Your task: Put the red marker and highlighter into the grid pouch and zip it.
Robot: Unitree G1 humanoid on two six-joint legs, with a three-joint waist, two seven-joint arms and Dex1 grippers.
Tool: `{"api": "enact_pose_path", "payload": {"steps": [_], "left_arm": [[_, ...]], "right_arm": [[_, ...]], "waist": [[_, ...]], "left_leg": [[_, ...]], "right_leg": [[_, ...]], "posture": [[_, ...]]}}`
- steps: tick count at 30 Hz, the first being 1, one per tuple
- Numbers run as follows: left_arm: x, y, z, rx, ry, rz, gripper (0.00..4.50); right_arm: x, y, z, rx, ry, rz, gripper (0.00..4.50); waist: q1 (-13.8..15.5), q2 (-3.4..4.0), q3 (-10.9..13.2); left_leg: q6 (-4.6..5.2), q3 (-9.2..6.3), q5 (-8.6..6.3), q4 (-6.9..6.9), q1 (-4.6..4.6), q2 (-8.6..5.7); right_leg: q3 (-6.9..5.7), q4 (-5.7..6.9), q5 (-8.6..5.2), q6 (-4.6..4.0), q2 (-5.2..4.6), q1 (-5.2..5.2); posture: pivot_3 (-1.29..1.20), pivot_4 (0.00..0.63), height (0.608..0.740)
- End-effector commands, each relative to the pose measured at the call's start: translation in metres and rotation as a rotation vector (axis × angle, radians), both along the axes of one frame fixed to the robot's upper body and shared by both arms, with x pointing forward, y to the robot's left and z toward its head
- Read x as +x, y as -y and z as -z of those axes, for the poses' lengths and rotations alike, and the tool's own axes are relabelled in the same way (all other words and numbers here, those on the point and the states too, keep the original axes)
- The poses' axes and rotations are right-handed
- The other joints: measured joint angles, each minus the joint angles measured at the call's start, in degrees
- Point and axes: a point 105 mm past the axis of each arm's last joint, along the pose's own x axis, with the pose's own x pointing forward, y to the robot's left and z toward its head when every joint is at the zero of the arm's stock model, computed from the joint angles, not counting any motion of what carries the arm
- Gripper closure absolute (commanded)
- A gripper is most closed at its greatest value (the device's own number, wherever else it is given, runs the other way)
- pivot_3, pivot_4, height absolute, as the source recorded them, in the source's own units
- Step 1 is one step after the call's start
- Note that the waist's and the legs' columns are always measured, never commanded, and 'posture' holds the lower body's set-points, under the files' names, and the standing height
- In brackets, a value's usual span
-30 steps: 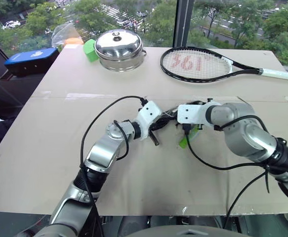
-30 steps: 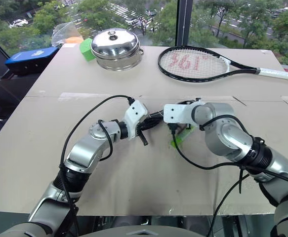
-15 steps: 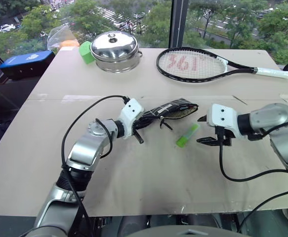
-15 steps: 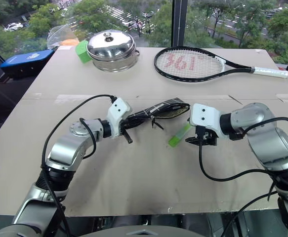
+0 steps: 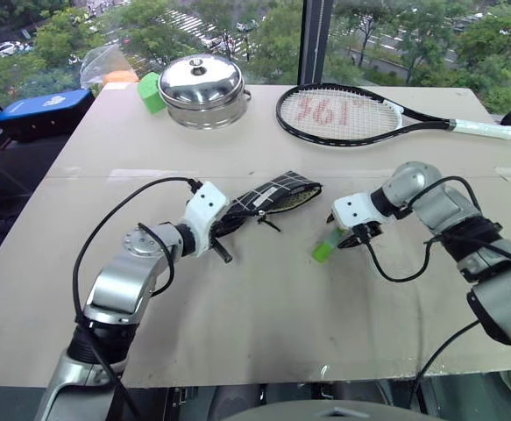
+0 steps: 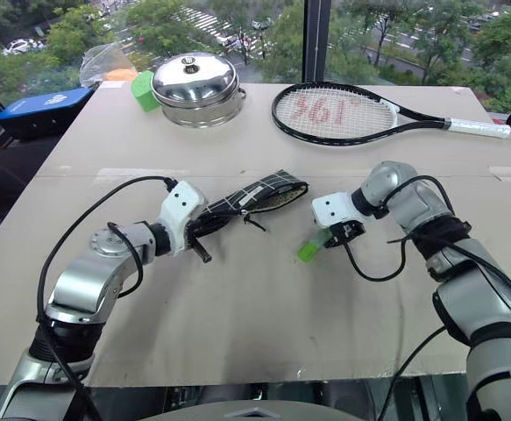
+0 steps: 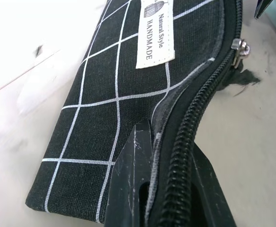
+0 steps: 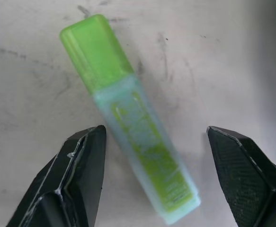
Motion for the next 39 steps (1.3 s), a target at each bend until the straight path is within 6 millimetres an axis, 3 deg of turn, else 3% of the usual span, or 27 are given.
{"api": "enact_pose_path", "payload": {"steps": [1, 3, 4, 7, 12, 15, 18, 25, 36, 38, 39], "left_arm": [[-0.006, 0.004, -0.015, -0.012, 0.055, 0.006, 4.50], [-0.007, 0.005, -0.016, -0.018, 0.060, 0.007, 4.50], [-0.007, 0.007, -0.016, -0.025, 0.062, 0.013, 4.50], [-0.007, 0.015, -0.018, -0.049, 0.068, 0.048, 4.50], [-0.004, 0.032, -0.016, -0.054, 0.072, 0.120, 4.50], [0.001, 0.041, -0.015, -0.048, 0.073, 0.177, 4.50], [0.005, 0.054, -0.014, -0.053, 0.074, 0.238, 4.50], [0.009, 0.074, -0.015, -0.047, 0.098, 0.322, 4.50], [0.009, 0.094, -0.014, -0.046, 0.120, 0.358, 4.50], [0.009, 0.094, -0.014, -0.047, 0.120, 0.356, 4.50], [0.009, 0.093, -0.014, -0.048, 0.120, 0.353, 4.50]], "right_arm": [[0.002, 0.015, 0.002, -0.025, -0.034, 0.039, 2.80], [0.001, 0.019, -0.007, 0.012, -0.024, 0.058, 3.64], [-0.001, 0.022, -0.013, 0.033, -0.009, 0.074, 3.71], [-0.015, 0.027, -0.039, 0.130, 0.078, 0.182, 3.72], [-0.047, 0.034, -0.073, 0.231, 0.201, 0.447, 3.72], [-0.052, 0.045, -0.084, 0.216, 0.298, 0.614, 3.72], [-0.047, 0.048, -0.086, 0.152, 0.385, 0.688, 3.72], [-0.033, 0.032, -0.079, 0.091, 0.439, 0.689, 3.72], [-0.006, -0.027, -0.066, 0.058, 0.494, 0.492, 3.72], [-0.004, -0.026, -0.066, 0.072, 0.487, 0.487, 2.68], [-0.003, -0.025, -0.068, 0.091, 0.495, 0.495, 2.36]], "waist": [[0.04, 0.03, 0.04], [0.13, 0.11, 0.14], [0.27, 0.16, 0.16], [1.61, 0.27, 0.24], [1.38, 0.34, 0.25], [1.50, 0.37, 0.24], [1.48, 0.34, 0.24], [1.46, 0.34, 0.24], [1.38, 0.33, 0.23], [1.60, 0.32, 0.24], [1.61, 0.31, 0.24]], "left_leg": [[0.01, 0.01, 0.00, 0.00, 0.16, 0.01], [0.07, 0.01, -0.04, -0.02, 0.55, -0.01], [0.12, -0.01, -0.07, -0.02, 0.57, -0.02], [0.01, -0.12, -0.01, -0.02, 0.46, -0.03], [-0.04, -0.12, -0.02, -0.11, 0.12, 0.02], [-0.03, -0.09, -0.03, -0.05, 0.06, 0.00], [0.27, -0.09, -0.18, 0.01, 0.03, -0.08], [0.23, -0.13, -0.14, 0.05, -0.05, -0.13], [0.04, -0.12, -0.02, 0.03, -0.17, -0.14], [0.03, -0.12, -0.02, 0.05, -0.20, -0.15], [0.03, -0.13, -0.02, 0.05, -0.24, -0.15]], "right_leg": [[0.00, 0.01, -0.01, -0.01, -0.06, 0.15], [-0.01, 0.03, -0.14, -0.24, -0.18, 0.53], [-0.03, 0.05, -0.14, -0.24, -0.21, 0.55], [-0.14, 0.05, -0.14, -0.26, -0.30, 0.52], [-0.24, 0.03, 0.00, -0.01, -0.32, 0.15], [-0.29, 0.04, 0.00, -0.02, -0.26, 0.08], [-0.25, -0.02, -0.14, -0.26, -0.31, 0.09], [-0.22, -0.01, -0.14, -0.25, -0.19, 0.06], [-0.20, -0.01, -0.01, 0.01, -0.04, -0.06], [-0.22, -0.01, -0.01, 0.01, -0.04, -0.05], [-0.24, -0.02, 0.00, 0.01, -0.06, -0.06]], "posture": [[0.00, 0.150, 0.740], [0.00, 0.150, 0.740], [0.00, 0.150, 0.740], [0.00, 0.150, 0.740], [0.00, 0.150, 0.740], [0.00, 0.150, 0.740], [0.00, 0.150, 0.740], [0.00, 0.150, 0.740], [0.00, 0.150, 0.740], [0.00, 0.150, 0.740], [0.00, 0.150, 0.740]]}}
